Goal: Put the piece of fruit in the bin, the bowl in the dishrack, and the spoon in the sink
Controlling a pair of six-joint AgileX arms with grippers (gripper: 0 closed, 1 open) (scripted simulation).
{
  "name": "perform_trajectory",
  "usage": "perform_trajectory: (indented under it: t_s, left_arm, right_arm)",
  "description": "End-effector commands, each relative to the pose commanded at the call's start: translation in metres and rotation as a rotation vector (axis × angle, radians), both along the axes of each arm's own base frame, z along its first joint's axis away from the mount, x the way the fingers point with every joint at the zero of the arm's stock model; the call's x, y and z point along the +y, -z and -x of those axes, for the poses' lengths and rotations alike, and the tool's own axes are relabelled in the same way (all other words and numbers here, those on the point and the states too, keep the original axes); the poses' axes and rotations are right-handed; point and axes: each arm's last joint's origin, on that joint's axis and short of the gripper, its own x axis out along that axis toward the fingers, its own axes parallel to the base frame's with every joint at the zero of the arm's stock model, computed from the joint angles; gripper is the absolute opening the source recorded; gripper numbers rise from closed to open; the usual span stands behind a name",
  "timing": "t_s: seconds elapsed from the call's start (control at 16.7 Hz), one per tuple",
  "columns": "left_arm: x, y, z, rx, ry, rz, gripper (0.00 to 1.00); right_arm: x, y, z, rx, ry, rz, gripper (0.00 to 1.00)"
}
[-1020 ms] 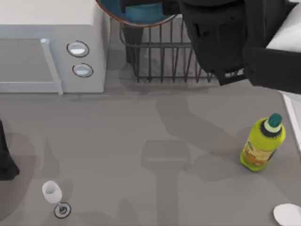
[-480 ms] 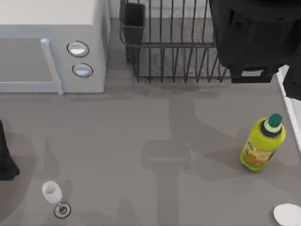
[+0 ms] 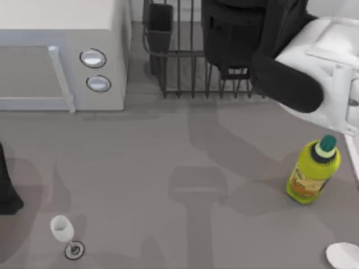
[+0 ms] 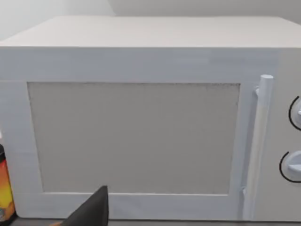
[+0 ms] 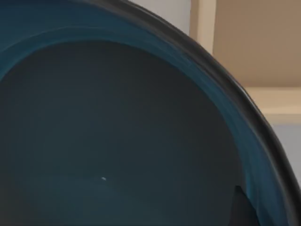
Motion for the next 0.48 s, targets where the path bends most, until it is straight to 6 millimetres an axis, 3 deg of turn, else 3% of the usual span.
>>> perform_trajectory:
  t_s: [0.24,0.48]
  left_arm:
    - [0.000,0.000,0.000,0.000,0.000,0.000,1.00]
    - [0.000,0.000,0.000,0.000,0.000,0.000,1.00]
  right_arm:
    - [0.006,0.069,-0.067,-0.032,-0.003,-0.034,0.00]
    - [-0.019,0.130,-0.118,-0.018,-0.004,-0.017,0.00]
